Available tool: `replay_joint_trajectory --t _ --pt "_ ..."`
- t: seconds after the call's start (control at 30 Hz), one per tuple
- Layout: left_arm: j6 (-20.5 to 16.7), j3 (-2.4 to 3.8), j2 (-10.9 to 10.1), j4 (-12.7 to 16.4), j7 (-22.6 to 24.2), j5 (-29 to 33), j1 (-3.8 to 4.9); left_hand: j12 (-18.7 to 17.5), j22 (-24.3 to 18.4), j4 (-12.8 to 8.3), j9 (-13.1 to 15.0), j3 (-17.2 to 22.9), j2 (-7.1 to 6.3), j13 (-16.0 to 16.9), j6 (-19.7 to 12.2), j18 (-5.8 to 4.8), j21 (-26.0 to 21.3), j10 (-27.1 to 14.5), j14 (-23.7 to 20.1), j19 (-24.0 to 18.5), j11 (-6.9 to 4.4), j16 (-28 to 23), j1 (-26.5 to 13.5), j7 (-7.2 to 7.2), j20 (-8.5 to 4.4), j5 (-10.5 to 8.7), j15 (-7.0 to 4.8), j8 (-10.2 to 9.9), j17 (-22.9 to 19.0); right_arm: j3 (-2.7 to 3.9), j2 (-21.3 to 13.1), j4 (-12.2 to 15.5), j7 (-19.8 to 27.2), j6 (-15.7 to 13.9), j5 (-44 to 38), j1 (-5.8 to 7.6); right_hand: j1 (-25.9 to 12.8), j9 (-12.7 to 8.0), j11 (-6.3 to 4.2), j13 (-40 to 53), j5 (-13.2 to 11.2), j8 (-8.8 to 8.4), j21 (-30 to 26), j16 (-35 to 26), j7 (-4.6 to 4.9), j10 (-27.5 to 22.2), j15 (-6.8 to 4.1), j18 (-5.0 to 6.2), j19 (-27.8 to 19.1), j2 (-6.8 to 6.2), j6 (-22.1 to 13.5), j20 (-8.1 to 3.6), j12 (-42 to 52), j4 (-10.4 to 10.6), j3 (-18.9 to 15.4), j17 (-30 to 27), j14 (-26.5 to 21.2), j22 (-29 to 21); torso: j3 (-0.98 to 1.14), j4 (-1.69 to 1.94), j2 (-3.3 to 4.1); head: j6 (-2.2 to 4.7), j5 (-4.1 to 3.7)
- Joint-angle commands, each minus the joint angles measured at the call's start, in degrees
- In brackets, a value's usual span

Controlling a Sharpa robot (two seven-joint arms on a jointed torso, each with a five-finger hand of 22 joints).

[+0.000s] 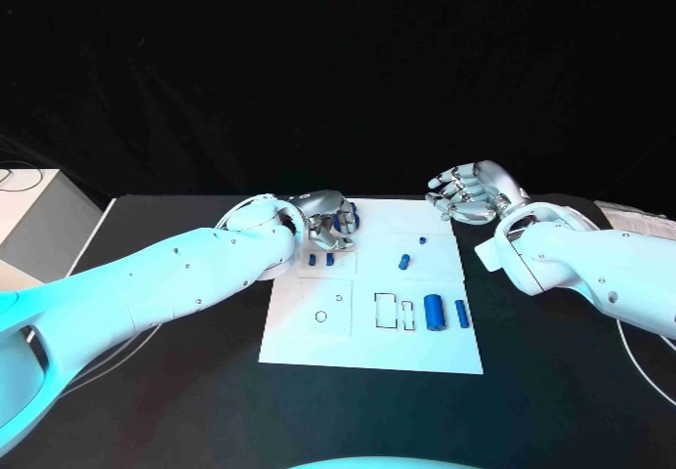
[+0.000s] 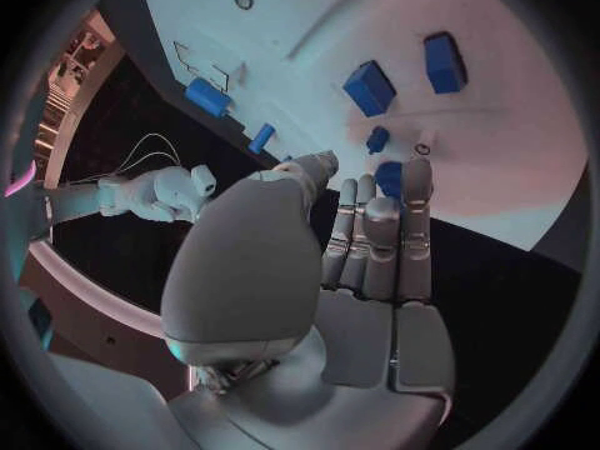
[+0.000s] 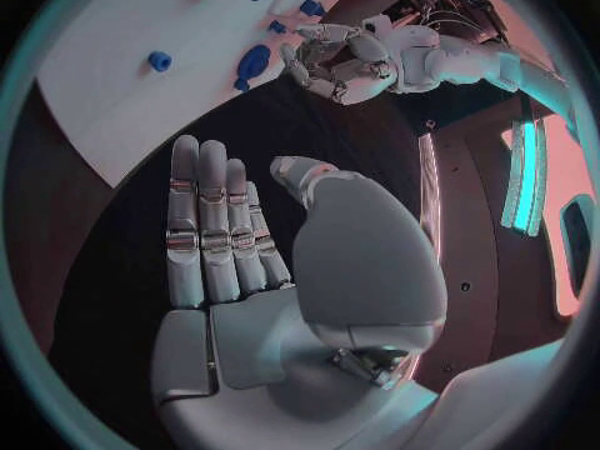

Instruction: Assemble the parts on the task board

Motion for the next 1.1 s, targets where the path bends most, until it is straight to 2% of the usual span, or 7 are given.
replay_joint_trajectory --t 0.03,0.27,0.33,0.5,0.8,1.0,1.1 --pt "4.1 -0.02 0.2 -0.1 -2.6 -1.2 0.16 -0.6 0.3 -0.1 -0.2 0.4 -0.23 -0.3 0.7 0.29 0.3 0.5 0.3 0.3 0.0 0.4 0.2 -0.21 -0.07 0.17 -0.06 -0.7 -0.1 0.02 0.1 0.0 2.2 -0.1 1.1 -0.01 -0.7 0.0 0.46 -2.7 0.3 0.33 -2.3 -3.7 0.66 0.4 0.55 0.56 -1.4 0.02 -0.1 0.63 -1.9 -0.5 0.2 -1.2 -1.9 -2.3 -0.01 0.11 -0.06 -0.16 -0.13" --pt "6.0 -0.11 0.7 -0.7 -5.2 -1.5 0.2 -2.2 0.0 0.0 -0.9 0.1 -1.15 -0.9 0.7 0.34 0.0 0.0 -0.3 -0.4 0.41 0.5 -0.7 -0.37 0.15 0.07 0.27 -2.5 -1.3 0.02 0.3 -0.3 3.9 0.0 2.6 0.0 -0.8 -0.5 2.02 -9.4 0.4 -0.02 -7.8 -12.3 1.87 -0.1 2.75 0.56 -5.4 0.18 -1.0 3.01 -6.4 -1.3 1.0 -5.6 -6.6 -8.6 -0.07 0.11 -0.06 -0.18 -0.15" --pt "6.2 -0.13 0.9 -0.8 -5.8 -1.5 0.2 -2.3 -0.1 -0.1 -1.0 0.0 -1.21 -1.0 0.7 0.37 -0.1 0.0 -0.5 -0.5 0.45 0.4 -0.8 -0.34 0.18 0.07 0.31 -2.7 -1.5 0.02 0.4 -0.4 4.5 -0.1 3.5 0.0 -0.7 -0.8 2.47 -11.7 0.5 -0.45 -8.1 -15.0 2.27 -0.4 3.49 0.64 -7.4 0.31 -1.5 3.87 -7.5 -1.7 1.1 -7.4 -8.0 -11.2 -0.07 0.06 -0.04 -0.18 -0.14" --pt "5.3 -0.16 1.3 -1.1 -6.5 -1.9 0.2 -2.5 0.0 -0.3 -1.0 0.1 -1.21 -1.0 0.7 0.37 -0.1 0.0 -0.7 -0.5 0.45 0.4 -0.6 -0.2 0.23 0.12 0.33 -3.0 -1.8 0.02 0.7 -0.7 5.5 -0.3 5.6 0.0 -0.3 -1.3 3.24 -15.4 0.8 -1.34 -8.0 -18.5 2.9 -1.1 4.48 0.72 -10.0 0.92 -2.2 4.97 -9.0 -2.5 1.7 -10.3 -9.5 -15.1 -0.07 0.03 -0.03 -0.15 -0.11" --pt "3.9 -0.24 2.0 -2.0 -6.9 -2.4 0.19 -2.8 0.5 -0.6 -1.2 0.3 -1.07 -1.1 0.7 0.3 0.3 0.1 -1.0 -0.3 0.5 0.5 -0.2 0.11 0.27 0.18 0.36 -3.6 -2.4 0.02 0.7 -0.8 6.2 -0.4 7.2 0.0 -0.4 -1.6 3.55 -17.2 1.0 -1.82 -8.0 -20.0 3.12 -1.3 4.84 0.74 -10.7 1.03 -2.4 5.37 -9.6 -2.9 1.7 -11.8 -9.7 -17.1 0.03 0.02 0.01 -0.1 -0.31" --pt "4.4 -0.34 2.3 -2.3 -7.1 -2.4 0.17 -3.1 0.8 -0.8 -1.3 0.7 -0.7 -1.2 0.7 0.24 0.7 0.0 -1.1 -0.1 0.58 0.6 0.0 0.19 0.32 0.19 0.43 -4.0 -2.6 0.02 0.8 -0.8 6.3 -0.4 7.4 0.0 -0.5 -1.6 3.6 -17.4 1.1 -1.88 -8.0 -20.1 3.18 -1.4 4.9 0.73 -10.8 1.03 -2.4 5.42 -9.7 -2.9 1.6 -12.0 -9.7 -17.3 0.05 -0.06 -0.03 -0.24 -0.37" --pt "5.3 -0.39 2.5 -2.5 -7.3 -2.3 0.17 -3.3 1.2 -1.0 -1.4 1.0 -0.39 -1.2 0.9 0.2 1.0 0.1 -1.1 0.1 0.6 0.7 0.3 0.23 0.35 0.2 0.45 -4.2 -2.7 0.02 0.8 -0.8 6.4 -0.3 7.5 0.0 -0.5 -1.7 3.63 -17.5 1.1 -1.91 -8.0 -20.2 3.22 -1.4 4.93 0.73 -10.8 1.02 -2.4 5.46 -9.8 -2.9 1.6 -12.1 -9.7 -17.5 0.07 0.04 -0.06 -0.32 -0.43"
